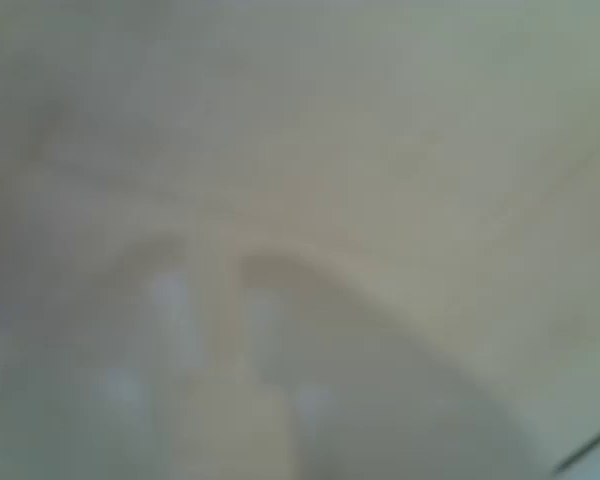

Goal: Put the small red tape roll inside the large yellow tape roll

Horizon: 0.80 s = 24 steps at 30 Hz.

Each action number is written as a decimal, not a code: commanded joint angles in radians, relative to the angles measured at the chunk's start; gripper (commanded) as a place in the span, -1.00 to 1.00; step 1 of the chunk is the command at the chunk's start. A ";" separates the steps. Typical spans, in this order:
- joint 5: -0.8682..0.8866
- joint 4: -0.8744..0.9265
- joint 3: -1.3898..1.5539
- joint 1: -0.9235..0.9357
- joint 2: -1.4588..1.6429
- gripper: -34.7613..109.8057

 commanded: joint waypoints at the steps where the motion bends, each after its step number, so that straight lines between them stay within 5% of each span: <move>1: 0.003 -0.005 -0.092 -0.066 0.003 -0.52; 24: 0.097 -0.224 0.061 -0.173 -0.080 -0.32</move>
